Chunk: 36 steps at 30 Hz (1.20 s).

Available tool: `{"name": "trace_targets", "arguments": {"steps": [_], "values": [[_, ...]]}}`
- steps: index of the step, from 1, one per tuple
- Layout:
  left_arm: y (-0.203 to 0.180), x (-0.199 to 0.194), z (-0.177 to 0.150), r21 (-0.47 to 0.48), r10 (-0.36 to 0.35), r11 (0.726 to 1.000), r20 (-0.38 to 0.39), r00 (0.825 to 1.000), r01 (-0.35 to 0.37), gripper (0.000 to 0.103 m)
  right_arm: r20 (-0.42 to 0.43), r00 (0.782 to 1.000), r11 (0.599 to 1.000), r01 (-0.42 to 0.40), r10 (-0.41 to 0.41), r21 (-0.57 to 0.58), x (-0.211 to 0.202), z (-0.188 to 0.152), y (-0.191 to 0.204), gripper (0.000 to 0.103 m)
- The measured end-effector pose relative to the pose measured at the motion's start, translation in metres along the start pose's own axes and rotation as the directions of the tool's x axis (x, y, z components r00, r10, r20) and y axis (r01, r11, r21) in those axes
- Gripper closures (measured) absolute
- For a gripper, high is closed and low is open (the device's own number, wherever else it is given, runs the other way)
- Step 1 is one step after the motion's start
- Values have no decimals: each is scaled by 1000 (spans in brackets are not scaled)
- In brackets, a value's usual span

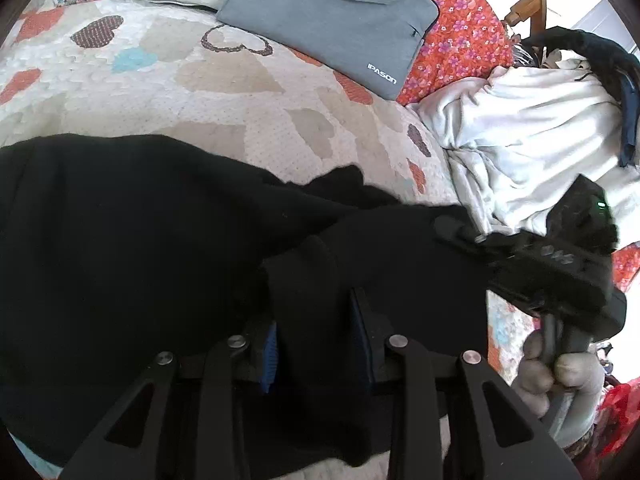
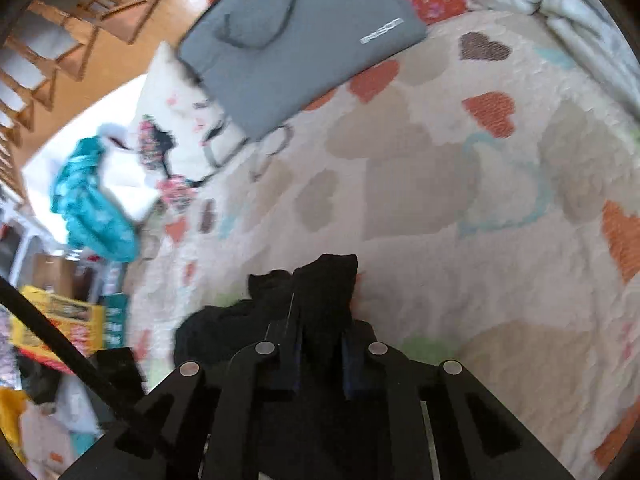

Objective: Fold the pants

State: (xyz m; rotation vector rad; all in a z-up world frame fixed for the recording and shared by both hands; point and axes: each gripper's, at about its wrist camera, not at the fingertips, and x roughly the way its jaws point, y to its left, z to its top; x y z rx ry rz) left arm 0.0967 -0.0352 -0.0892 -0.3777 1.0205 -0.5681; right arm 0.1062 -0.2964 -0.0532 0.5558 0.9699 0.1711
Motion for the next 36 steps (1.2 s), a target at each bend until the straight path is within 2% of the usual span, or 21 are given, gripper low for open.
{"name": "trace_targets", "arguments": {"steps": [2, 3, 4, 6, 8, 9, 11, 14, 16, 20, 22, 24, 25, 26, 27, 28, 31, 34, 36], "values": [[1, -2, 0, -4, -15, 1000, -8, 1000, 15, 72, -51, 996, 997, 73, -73, 8, 17, 0, -13, 76], [2, -6, 1, -16, -28, 999, -26, 999, 28, 72, -63, 994, 996, 89, -87, 24, 20, 0, -20, 69], [6, -12, 2, -35, -44, 998, -36, 998, 43, 72, -49, 997, 997, 69, -67, 41, 16, 0, -24, 66], [15, -32, 3, -64, -69, 996, -8, 998, 68, 72, 9, 998, 997, 65, -66, 47, -1, 2, -25, 65], [26, -54, 5, -81, -74, 994, 40, 996, 77, 70, 95, 993, 997, 72, -75, 36, -28, 4, -20, 53], [31, -62, 6, -92, -75, 993, 58, 995, 80, 69, 125, 989, 997, 73, -75, 22, -39, 5, -16, 53], [42, -71, 7, -123, -66, 989, 92, 994, 77, 68, 134, 991, 1000, 16, -13, -26, -54, 3, 0, 53], [54, -70, 8, -165, -67, 983, 109, 992, 84, 68, 42, 994, 991, -101, 105, -88, -45, -2, 30, 53], [58, -65, 4, -181, -78, 979, 105, 991, 97, 68, 3, 993, 988, -120, 120, -100, -30, 1, 44, 53], [58, -53, -3, -133, -42, 990, 83, 996, 53, 67, -71, 996, 976, 31, -47, -216, 18, 20, 69, 53], [58, -48, -5, -117, -30, 992, 72, 997, 38, 67, -125, 986, 964, 72, -106, -255, 44, 26, 77, 53], [57, -43, -5, -99, -29, 994, 71, 997, 36, 64, -165, 978, 953, 75, -128, -293, 61, 29, 84, 53], [55, -41, -5, -90, -27, 995, 73, 997, 33, 61, -200, 970, 946, 71, -139, -316, 70, 29, 89, 54], [53, -38, -5, -80, -20, 996, 71, 997, 25, 60, -236, 960, 938, 66, -153, -340, 79, 27, 93, 61], [52, -34, -6, -73, -6, 997, 70, 998, 11, 60, -260, 948, 924, 78, -185, -373, 84, 24, 97, 87], [51, -32, -8, -68, 4, 998, 73, 997, 1, 60, -258, 932, 895, 127, -256, -428, 89, 22, 101, 94], [49, -32, -9, -58, 21, 998, 87, 996, -16, 60, -186, 926, 861, 212, -328, -462, 87, 32, 105, 96], [51, -32, -8, -71, 13, 997, 87, 996, -7, 60, -145, 938, 890, 240, -316, -387, 86, 53, 100, 96], [51, -32, -8, -74, 9, 997, 84, 996, -3, 60, -137, 933, 886, 259, -332, -384, 92, 57, 99, 97]]}}
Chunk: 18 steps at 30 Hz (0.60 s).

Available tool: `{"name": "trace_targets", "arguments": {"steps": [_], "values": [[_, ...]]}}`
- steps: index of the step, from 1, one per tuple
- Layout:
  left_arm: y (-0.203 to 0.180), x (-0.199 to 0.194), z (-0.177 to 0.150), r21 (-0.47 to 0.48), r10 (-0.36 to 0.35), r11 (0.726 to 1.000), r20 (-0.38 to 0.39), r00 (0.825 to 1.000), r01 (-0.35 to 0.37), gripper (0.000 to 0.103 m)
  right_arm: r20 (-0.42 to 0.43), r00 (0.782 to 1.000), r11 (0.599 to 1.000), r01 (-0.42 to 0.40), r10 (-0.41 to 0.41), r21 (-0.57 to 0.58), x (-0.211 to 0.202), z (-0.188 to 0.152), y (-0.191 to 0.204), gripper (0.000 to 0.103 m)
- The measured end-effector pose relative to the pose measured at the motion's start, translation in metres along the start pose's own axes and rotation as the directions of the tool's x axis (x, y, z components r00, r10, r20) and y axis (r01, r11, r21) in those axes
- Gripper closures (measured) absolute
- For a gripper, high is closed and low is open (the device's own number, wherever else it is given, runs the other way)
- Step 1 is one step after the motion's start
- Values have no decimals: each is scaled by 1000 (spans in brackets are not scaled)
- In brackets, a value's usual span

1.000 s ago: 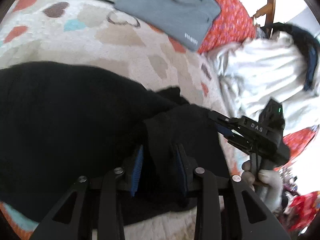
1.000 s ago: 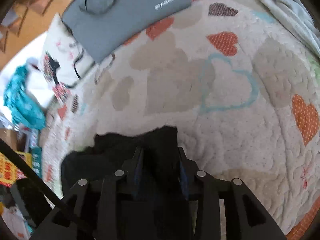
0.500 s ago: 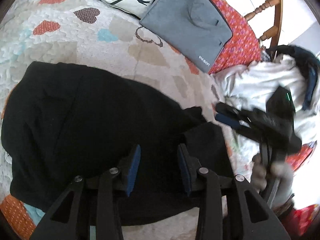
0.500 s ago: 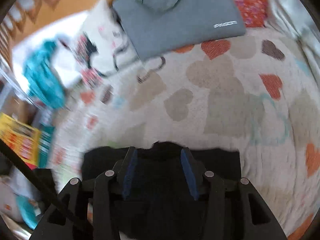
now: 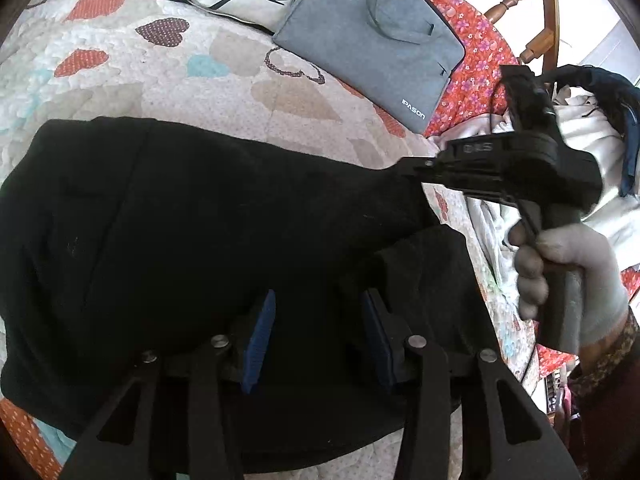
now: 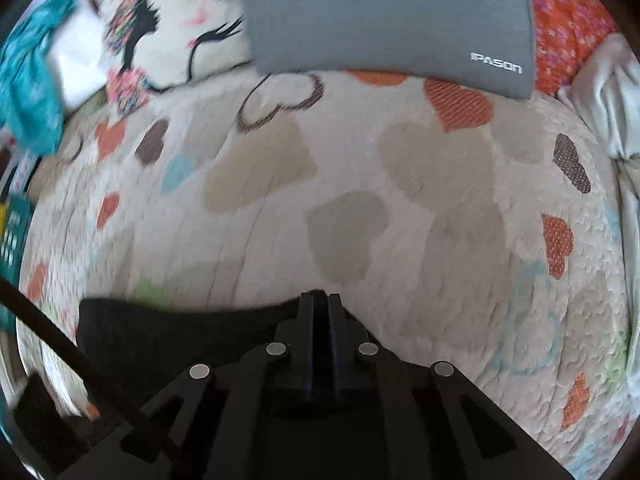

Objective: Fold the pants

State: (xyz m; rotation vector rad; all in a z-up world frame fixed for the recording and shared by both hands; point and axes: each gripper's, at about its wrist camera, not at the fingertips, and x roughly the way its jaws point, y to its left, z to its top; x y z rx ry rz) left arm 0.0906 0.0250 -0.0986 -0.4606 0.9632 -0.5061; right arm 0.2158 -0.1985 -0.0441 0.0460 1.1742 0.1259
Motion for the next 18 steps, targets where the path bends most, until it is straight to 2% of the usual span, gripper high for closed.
{"name": "trace_targets", "arguments": {"steps": [7, 11, 14, 15, 18], "values": [[-1, -1, 0, -1, 5, 1000, -2, 1000, -5, 60, 13, 994, 994, 109, -109, -15, 34, 11, 9, 101], [0, -2, 0, -3, 4, 1000, -5, 1000, -4, 60, 48, 980, 980, 196, -195, -20, 36, 22, 1, 102], [-1, -10, 2, -7, -14, 1000, -1, 1000, 14, 59, 107, 965, 970, 244, -240, -24, 20, 30, -4, 101], [0, -15, 4, -13, -28, 1000, 12, 1000, 28, 59, 118, 968, 974, 225, -222, -13, 10, 30, -5, 100], [8, -31, 15, -51, -62, 997, 76, 995, 66, 58, 100, 994, 999, 37, -38, 10, -12, 22, 0, 90]]}}
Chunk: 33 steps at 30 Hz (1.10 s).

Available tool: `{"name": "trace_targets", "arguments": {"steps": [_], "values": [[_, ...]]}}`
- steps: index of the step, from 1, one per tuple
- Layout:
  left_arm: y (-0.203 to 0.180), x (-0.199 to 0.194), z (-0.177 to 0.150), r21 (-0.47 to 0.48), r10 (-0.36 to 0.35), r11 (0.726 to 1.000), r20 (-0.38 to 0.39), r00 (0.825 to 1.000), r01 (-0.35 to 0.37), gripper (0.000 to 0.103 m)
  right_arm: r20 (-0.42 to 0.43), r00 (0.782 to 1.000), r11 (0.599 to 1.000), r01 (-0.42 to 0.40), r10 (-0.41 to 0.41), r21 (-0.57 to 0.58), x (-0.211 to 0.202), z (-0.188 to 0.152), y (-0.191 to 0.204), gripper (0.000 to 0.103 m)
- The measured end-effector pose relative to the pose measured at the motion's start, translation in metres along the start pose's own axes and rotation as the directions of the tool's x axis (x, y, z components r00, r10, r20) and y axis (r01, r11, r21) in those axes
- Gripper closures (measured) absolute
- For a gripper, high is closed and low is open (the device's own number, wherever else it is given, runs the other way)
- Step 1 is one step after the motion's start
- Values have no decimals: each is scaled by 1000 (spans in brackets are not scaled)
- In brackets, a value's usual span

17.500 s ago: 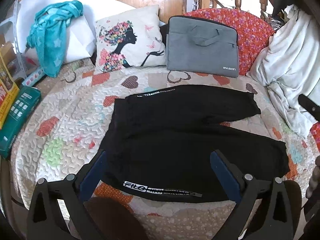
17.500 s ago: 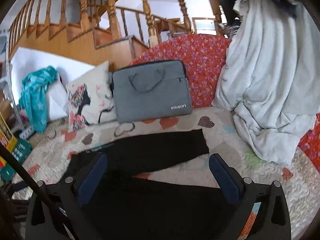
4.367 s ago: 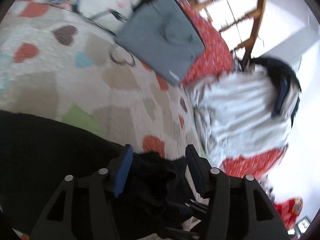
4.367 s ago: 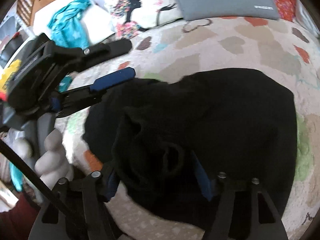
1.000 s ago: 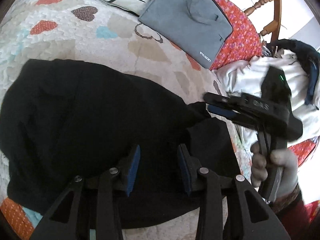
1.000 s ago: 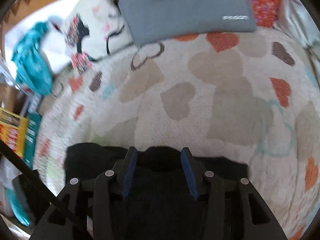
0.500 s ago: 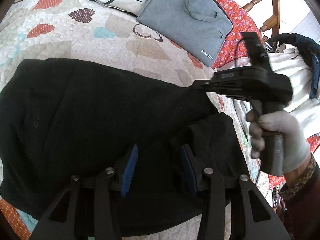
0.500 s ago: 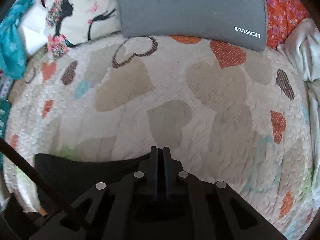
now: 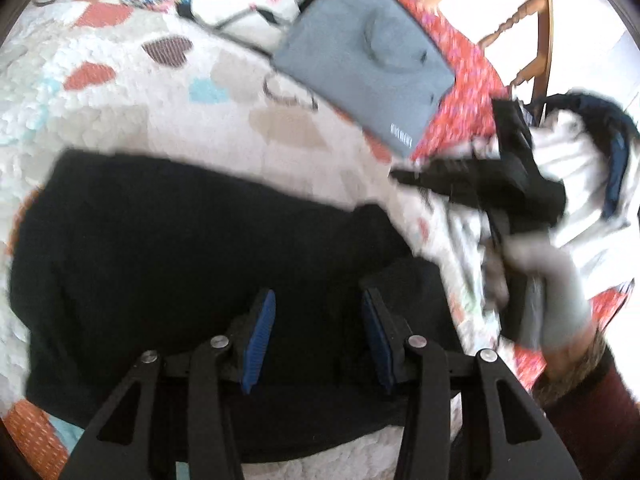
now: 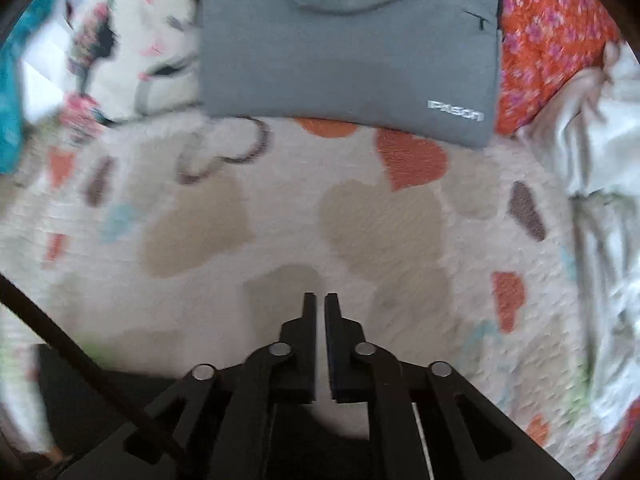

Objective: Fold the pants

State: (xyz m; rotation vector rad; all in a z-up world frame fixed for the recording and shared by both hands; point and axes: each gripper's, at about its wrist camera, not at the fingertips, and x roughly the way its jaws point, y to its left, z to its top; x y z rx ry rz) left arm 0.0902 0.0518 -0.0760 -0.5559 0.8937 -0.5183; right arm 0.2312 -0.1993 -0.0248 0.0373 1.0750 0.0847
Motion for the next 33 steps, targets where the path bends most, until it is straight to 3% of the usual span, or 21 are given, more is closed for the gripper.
{"name": "trace_targets", "arguments": {"steps": [2, 4, 6, 8, 10, 11, 13, 16, 20, 24, 26, 28, 33], "values": [[13, -4, 8, -46, 32, 998, 16, 999, -32, 57, -79, 980, 983, -180, 183, 38, 2, -14, 8, 76], [28, -4, 12, -108, 56, 993, 8, 998, -55, 57, -165, 955, 969, -243, 248, 53, 18, -28, 19, 76], [41, -5, 15, -168, 14, 986, 2, 1000, -13, 57, -198, 955, 975, -218, 220, 35, 37, -33, 24, 76], [43, -9, 18, -171, 17, 985, 11, 1000, -15, 57, -199, 963, 984, -175, 179, 38, 57, -29, 18, 78], [43, -16, 20, -157, 19, 987, 27, 999, -15, 57, -133, 978, 984, -146, 158, 98, 63, -16, 4, 82], [43, -21, 23, -150, 13, 989, 40, 999, -7, 57, -111, 990, 991, -77, 89, 105, 61, -12, 1, 80], [47, -35, 29, -142, 31, 990, 79, 996, -19, 57, -78, 995, 994, 64, -57, 86, 52, -4, -1, 66], [63, -62, 34, -160, 87, 985, 145, 986, -63, 57, -38, 994, 989, -101, 106, 112, 20, -9, 3, 66], [96, -84, 29, -257, 119, 964, 156, 981, -76, 56, -49, 946, 944, -316, 322, 90, -34, -49, 18, 66], [110, -90, 25, -321, 102, 946, 151, 983, -49, 56, -109, 934, 940, -339, 340, 23, -60, -109, 36, 66], [109, -92, 24, -319, 114, 946, 156, 981, -59, 55, -161, 917, 931, -361, 364, 49, -54, -141, 43, 66], [105, -91, 23, -313, 120, 947, 159, 980, -65, 55, -198, 914, 936, -346, 353, 67, -39, -164, 44, 66], [101, -90, 15, -308, 131, 948, 145, 981, -81, 53, -161, 893, 904, -396, 420, 158, -17, -170, 37, 62]]}}
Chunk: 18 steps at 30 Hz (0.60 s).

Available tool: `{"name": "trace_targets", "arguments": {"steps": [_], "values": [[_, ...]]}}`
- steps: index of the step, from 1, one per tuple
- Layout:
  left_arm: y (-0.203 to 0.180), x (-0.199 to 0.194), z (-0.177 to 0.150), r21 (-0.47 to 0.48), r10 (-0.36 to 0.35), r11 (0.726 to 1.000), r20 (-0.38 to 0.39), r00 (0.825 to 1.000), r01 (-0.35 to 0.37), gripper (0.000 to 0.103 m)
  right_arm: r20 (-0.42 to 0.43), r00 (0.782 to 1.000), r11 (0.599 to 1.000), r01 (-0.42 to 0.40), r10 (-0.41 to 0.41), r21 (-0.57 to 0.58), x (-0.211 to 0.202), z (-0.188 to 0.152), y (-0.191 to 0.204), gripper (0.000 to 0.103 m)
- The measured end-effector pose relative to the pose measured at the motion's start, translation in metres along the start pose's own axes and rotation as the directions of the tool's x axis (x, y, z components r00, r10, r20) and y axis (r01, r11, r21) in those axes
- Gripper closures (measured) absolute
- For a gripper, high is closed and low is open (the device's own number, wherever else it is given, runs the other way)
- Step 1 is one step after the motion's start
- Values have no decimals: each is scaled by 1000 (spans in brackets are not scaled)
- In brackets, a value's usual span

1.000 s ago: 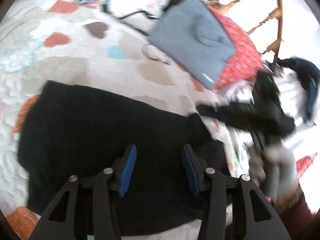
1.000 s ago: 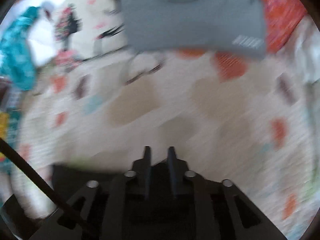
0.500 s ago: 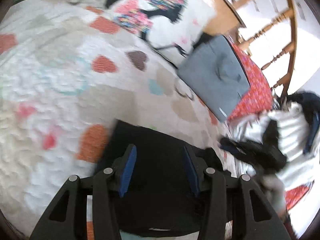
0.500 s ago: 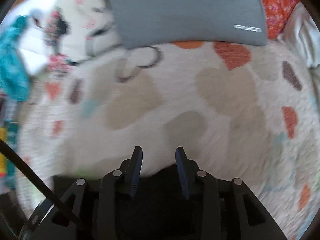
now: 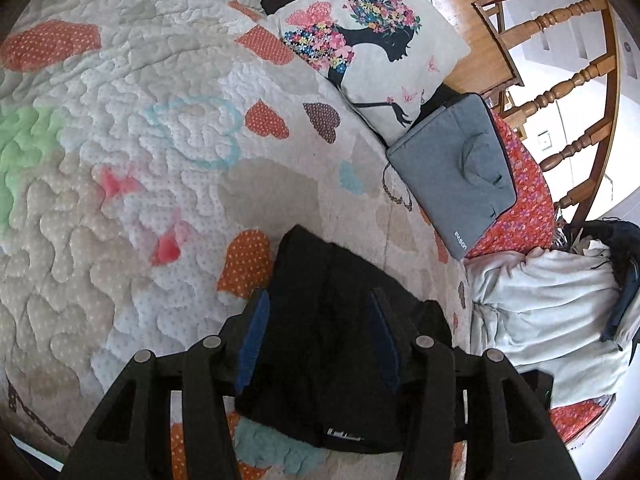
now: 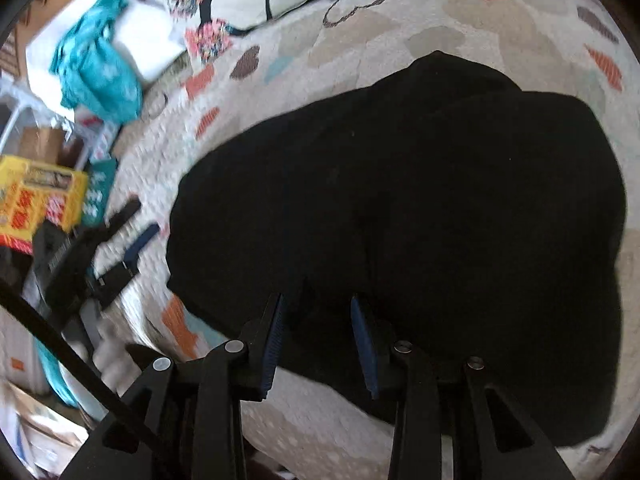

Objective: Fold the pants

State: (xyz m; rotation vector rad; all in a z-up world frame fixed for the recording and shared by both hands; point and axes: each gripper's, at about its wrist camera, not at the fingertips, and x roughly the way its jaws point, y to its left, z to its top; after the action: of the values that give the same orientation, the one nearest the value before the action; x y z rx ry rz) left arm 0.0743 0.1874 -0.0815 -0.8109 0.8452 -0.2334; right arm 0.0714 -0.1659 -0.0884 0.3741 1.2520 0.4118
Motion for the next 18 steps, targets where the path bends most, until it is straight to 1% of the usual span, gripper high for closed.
{"name": "trace_targets", "arguments": {"steps": [2, 3, 5, 7, 9, 10, 11, 12, 13, 15, 16, 17, 18], "values": [[3, -1, -2, -5, 0, 1000, -8, 1000, 0, 53, -10, 1000, 1000, -15, 15, 3, -7, 7, 4, 60], [5, -2, -3, -11, -3, 1000, -13, 1000, 3, 53, -1, 1000, 1000, -15, 15, -8, -12, 9, 5, 60], [9, -4, -3, -28, -10, 1000, -17, 1000, 9, 53, 31, 999, 1000, 11, -10, -24, -23, 13, 9, 57], [11, -5, -3, -37, -8, 999, -14, 1000, 8, 52, 53, 996, 996, 70, -68, -46, -30, 18, 13, 45], [11, -4, -3, -38, -9, 999, -16, 1000, 8, 52, 50, 985, 982, 169, -165, -81, -26, 21, 21, 43], [10, -3, -3, -38, -14, 999, -19, 1000, 13, 52, 33, 976, 970, 219, -217, -104, -18, 22, 28, 42], [8, -2, -3, -37, -17, 999, -22, 1000, 16, 52, 22, 969, 961, 248, -247, -119, -12, 23, 30, 40], [6, -1, -4, -33, -17, 999, -24, 1000, 17, 52, 15, 958, 949, 286, -287, -135, -3, 24, 35, 39], [4, 0, -4, -27, -17, 999, -26, 1000, 17, 52, 19, 939, 928, 341, -342, -150, 8, 24, 40, 38], [1, 1, -6, -15, -18, 1000, -28, 999, 18, 52, 29, 904, 889, 426, -427, -167, 24, 24, 44, 37], [-1, 1, -6, -11, -20, 1000, -30, 999, 20, 52, 34, 885, 868, 462, -464, -185, 31, 23, 47, 34], [-2, 0, -6, -9, -23, 1000, -31, 999, 22, 52, 56, 862, 835, 503, -504, -225, 37, 20, 53, 35], [-2, 0, -5, -9, -24, 1000, -32, 999, 24, 52, 75, 848, 813, 526, -525, -250, 39, 17, 58, 36]]}}
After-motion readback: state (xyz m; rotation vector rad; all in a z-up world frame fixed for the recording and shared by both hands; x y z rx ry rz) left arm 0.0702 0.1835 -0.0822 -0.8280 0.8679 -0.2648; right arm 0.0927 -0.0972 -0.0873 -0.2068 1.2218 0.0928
